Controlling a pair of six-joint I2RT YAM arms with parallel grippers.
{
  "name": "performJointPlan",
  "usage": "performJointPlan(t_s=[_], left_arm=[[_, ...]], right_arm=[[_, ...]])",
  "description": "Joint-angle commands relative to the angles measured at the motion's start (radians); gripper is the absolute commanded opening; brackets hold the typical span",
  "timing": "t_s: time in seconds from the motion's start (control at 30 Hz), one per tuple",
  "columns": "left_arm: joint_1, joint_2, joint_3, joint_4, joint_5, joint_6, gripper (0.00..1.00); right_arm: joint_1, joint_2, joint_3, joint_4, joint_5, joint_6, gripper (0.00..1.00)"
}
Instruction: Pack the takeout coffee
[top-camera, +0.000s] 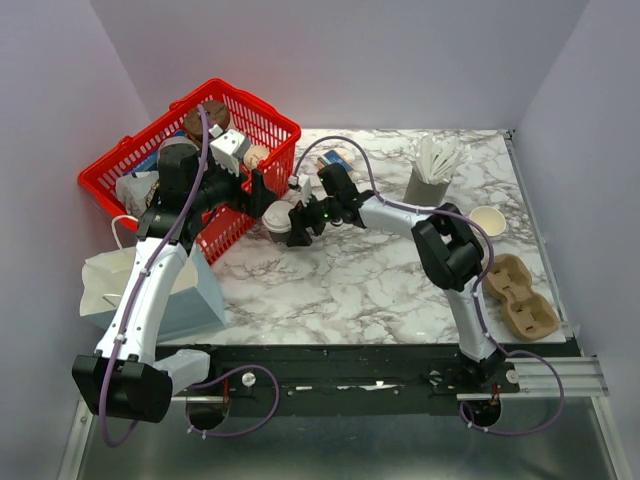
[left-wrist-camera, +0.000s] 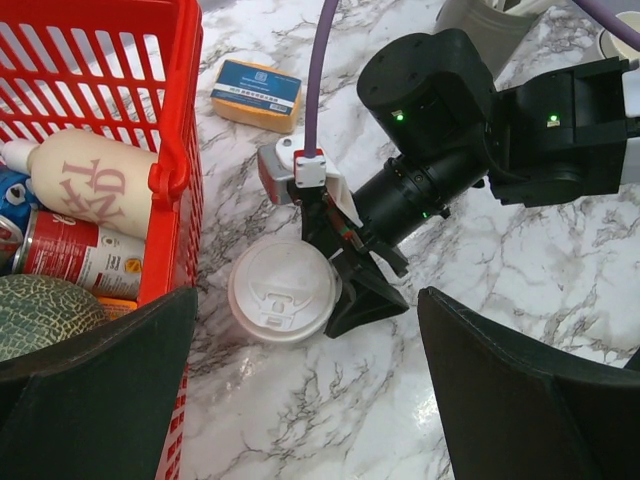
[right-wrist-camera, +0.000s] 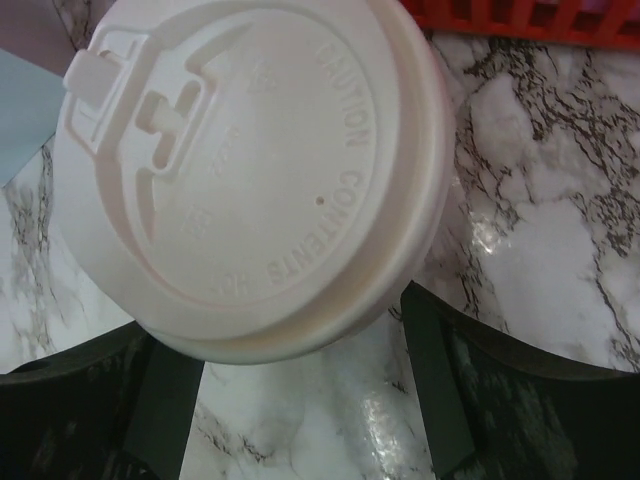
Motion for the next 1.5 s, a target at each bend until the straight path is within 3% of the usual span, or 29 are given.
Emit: performJointPlan(t_s=[0.0,0.13,0.33,0.57,0.67,0.77,0.9,1.0,1.1,1.2,1.47], left_arm=[[0.011,-0.028,-0.019,-0.021,-0.016,-0.005,0.99],[0.013,-0.039,-0.031,-0.015,-0.012,0.006,0.99],[0.011,-0.06,-0.08,0.065,0.043,-0.023,0.99],[-0.003,-0.054,-0.088,0.171,0.102,-0.069,0.99],[-0.018,-0.033,-0.079,0.234,0.122,-0.105,0.99],[-0.043,0.002,-0.059,0.286,0.139,-0.143,0.99],[-0.078,0.042,-0.039,0.344,0.148,-0.187,0.99],[-0.102,0.07,-0.033,0.369,0.157,-0.2,0.99],[-0.133,0.094,-0.025,0.38,0.16,-0.191,0.99],[-0.155,0.125,0.004,0.37,0.16,-0.183,0.99],[-0.217,0.177,0.065,0.266,0.168,-0.1,0.99]], right_arm=[[0.03,0.023,0.027,0.031,0.054,0.057,0.86],[0.011,-0.08,-0.083,-0.019,0.109,0.045,1.0],[-0.062,-0.352,-0.295,-0.152,0.154,-0.044,1.0],[-0.149,-0.762,-0.419,-0.53,0.287,-0.26,1.0],[-0.301,-0.829,-0.381,-0.757,0.319,-0.295,0.98],[-0.549,-0.882,-0.317,-0.968,0.32,-0.37,0.88],[-0.961,-0.947,-0.286,-1.061,0.289,-0.531,0.81],[-1.175,-0.968,-0.275,-1.116,0.257,-0.625,0.76],[-1.312,-0.956,-0.292,-1.179,0.252,-0.727,0.72],[-1.34,-0.953,-0.351,-1.191,0.331,-0.838,0.71],[-1.363,-0.97,-0.473,-1.032,0.441,-0.887,0.75]])
